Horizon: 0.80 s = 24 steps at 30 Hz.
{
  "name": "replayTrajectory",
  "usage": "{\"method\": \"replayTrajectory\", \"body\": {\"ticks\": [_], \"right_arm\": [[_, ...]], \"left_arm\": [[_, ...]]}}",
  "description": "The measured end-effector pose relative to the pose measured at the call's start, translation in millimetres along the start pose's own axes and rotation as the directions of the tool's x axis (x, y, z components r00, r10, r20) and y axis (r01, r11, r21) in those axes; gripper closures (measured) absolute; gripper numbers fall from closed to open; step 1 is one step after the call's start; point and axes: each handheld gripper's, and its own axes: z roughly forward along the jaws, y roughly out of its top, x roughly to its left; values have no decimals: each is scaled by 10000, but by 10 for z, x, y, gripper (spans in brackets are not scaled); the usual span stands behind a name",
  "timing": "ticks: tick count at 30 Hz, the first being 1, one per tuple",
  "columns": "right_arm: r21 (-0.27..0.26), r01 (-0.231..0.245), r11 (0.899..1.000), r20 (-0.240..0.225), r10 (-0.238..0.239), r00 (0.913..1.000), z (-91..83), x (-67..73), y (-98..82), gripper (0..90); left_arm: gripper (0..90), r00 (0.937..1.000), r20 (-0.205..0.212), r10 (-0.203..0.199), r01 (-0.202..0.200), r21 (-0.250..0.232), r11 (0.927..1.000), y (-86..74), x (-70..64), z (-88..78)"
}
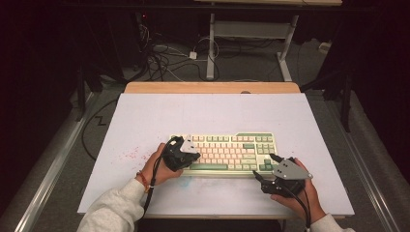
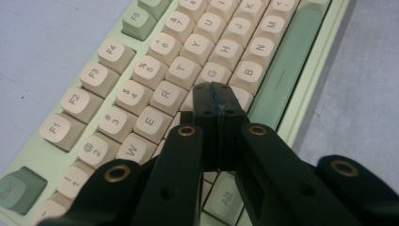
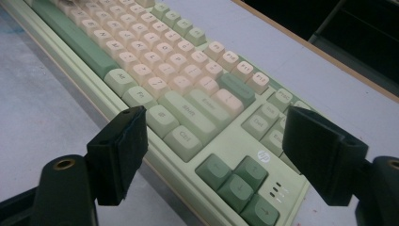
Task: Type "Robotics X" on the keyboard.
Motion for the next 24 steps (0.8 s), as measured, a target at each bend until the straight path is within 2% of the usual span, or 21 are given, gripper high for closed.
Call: {"method": "replayTrajectory", "body": {"ticks": [16,24], "right_arm": [[163,72,9998,-56,-72,10000,13,11,-11,231],[97,63,9999,-17,-63,10000,-1,10,-4,231]], "left_arm": [[880,9997,-22,257,-257,290,9993,-6,-28,57],[870,9978,-420,522,-519,92,9986,-2,-46,-34]]}}
